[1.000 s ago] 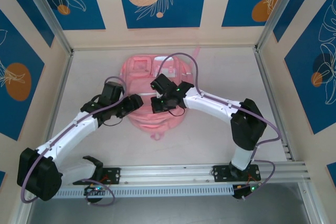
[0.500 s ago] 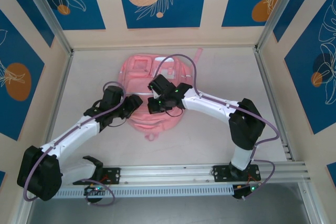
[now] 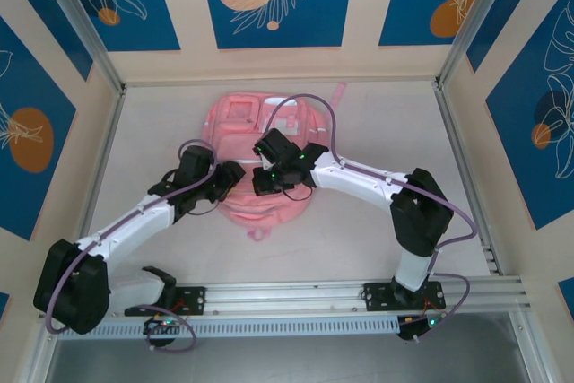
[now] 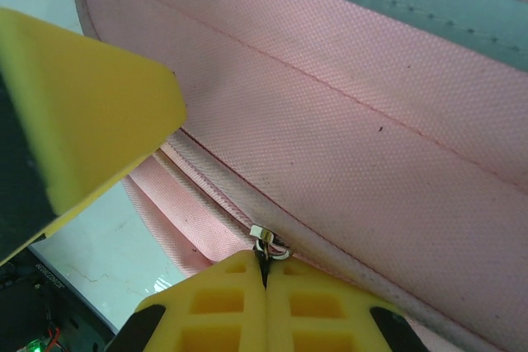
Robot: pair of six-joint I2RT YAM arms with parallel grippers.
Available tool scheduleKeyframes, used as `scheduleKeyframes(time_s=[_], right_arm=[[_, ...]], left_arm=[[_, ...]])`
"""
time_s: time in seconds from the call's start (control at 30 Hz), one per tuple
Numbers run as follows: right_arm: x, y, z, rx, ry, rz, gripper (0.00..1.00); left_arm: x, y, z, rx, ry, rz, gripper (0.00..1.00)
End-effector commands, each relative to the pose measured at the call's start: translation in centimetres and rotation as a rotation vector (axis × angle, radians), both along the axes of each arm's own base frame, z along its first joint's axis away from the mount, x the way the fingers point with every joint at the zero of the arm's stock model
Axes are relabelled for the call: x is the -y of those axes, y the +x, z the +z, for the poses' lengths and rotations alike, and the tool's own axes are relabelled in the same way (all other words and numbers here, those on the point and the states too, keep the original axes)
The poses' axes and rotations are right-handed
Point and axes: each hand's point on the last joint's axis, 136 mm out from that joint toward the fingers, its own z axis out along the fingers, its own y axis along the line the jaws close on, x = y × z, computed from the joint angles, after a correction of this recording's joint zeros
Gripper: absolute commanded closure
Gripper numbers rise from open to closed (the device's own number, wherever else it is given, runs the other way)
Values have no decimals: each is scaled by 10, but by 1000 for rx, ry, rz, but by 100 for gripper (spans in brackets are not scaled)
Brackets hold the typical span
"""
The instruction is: Pack books, pencil case, and school supplies into a backpack
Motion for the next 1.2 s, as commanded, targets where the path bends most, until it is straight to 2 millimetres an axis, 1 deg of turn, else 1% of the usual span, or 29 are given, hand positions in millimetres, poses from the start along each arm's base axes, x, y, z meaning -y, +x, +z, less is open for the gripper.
scheduleKeyframes(time_s=[0.0,0.1,0.13,0.2,0.27,0.37,0.5,0.6,0.67,0.77,0.83,1.0,1.07,1.17], right_arm=[[-8,-14,23,8,65,44,100],[-1,-14,21,21,35,34,100],[4,-13,20,30,14,24,100],[17,-10,16,57,-36,1,100],[35,-7,11,86,-102,-24,100],[63,-1,6,119,-183,-59,100],[104,10,0,152,-275,-109,100],[128,20,-1,156,-301,-143,100],[141,30,0,160,-309,-169,100],[152,48,3,176,-305,-188,100],[155,61,6,189,-291,-187,100],[154,88,9,184,-264,-129,100],[154,95,10,181,-263,-112,100],[154,102,14,195,-277,-99,100]], left_arm=[[-2,8,-1,-3,-14,29,53],[-3,9,-4,-11,-1,35,60],[-3,10,-5,-5,9,35,65],[-5,11,-6,3,35,25,73],[-9,11,-9,0,71,18,79],[-12,9,-12,-3,107,8,86],[-17,6,-15,-8,139,-3,90],[-18,3,-15,-10,160,-20,93],[-18,0,-15,-13,175,-41,94],[-20,-5,-18,-27,209,-76,96],[-21,-9,-19,-34,232,-106,96],[-20,-17,-23,-59,290,-205,98],[-20,-19,-24,-60,305,-235,98],[-19,-20,-24,-62,320,-268,96]])
